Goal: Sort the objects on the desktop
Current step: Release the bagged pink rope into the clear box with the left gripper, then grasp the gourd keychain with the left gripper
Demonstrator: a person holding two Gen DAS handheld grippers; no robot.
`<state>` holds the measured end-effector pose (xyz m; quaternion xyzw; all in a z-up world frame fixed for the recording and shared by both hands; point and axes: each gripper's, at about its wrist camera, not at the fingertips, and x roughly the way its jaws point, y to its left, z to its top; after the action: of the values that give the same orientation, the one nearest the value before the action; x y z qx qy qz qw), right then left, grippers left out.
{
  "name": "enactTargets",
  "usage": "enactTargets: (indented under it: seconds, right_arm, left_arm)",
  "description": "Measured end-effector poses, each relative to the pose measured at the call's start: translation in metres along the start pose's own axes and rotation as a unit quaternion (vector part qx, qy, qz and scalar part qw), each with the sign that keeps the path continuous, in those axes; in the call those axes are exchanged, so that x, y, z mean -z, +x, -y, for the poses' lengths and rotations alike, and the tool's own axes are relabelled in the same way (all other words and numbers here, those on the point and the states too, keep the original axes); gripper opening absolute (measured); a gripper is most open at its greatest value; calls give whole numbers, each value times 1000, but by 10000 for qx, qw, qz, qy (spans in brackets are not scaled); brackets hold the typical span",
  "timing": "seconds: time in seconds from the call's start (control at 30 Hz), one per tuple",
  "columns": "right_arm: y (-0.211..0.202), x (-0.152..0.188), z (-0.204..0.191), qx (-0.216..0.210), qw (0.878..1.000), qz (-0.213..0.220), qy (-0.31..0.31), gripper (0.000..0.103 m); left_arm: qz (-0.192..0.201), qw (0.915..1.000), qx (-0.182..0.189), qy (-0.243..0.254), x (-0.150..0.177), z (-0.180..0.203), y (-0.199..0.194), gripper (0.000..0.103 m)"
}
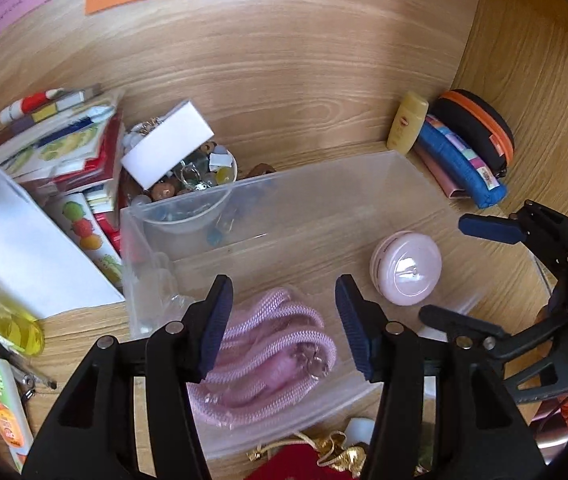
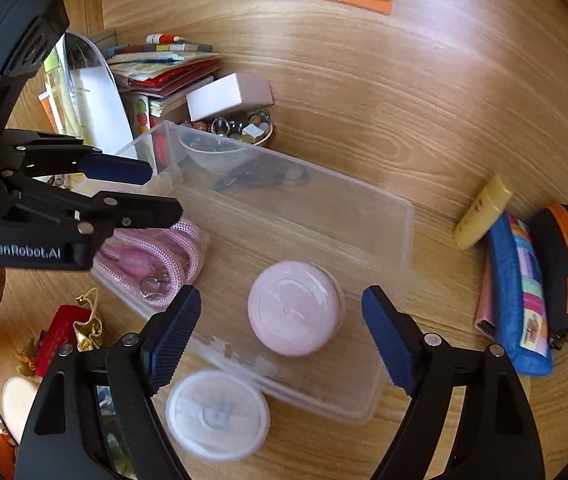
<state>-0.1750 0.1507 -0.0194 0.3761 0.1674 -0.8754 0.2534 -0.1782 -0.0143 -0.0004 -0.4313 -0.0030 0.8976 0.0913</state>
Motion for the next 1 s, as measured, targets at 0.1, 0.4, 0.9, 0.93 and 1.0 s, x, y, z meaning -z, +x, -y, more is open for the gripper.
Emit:
enactTargets:
  seconds: [0.1, 0.4, 0.9, 0.93, 1.0]
  right_arm:
    - [-13, 4, 3, 47, 10000, 76, 41, 80]
    - [-56, 29, 6, -11, 9991, 399, 167, 81]
    - [-63, 80, 2, 8, 9986, 255, 465, 84]
    - [-60, 81, 0, 27, 9987, 232, 445, 84]
    - [-54, 85, -2, 6, 9989, 163, 438, 84]
  left_arm:
    - [151, 9999, -56, 23, 4, 3, -17, 54]
    - [491, 9983, -324, -60, 35, -1, -71, 74]
    - [88, 9963, -715, -460, 120, -22, -92, 83]
    - [6, 9963, -719, -469, 125, -22, -89, 83]
    - [-155, 9959, -735, -498, 137, -23, -85, 83]
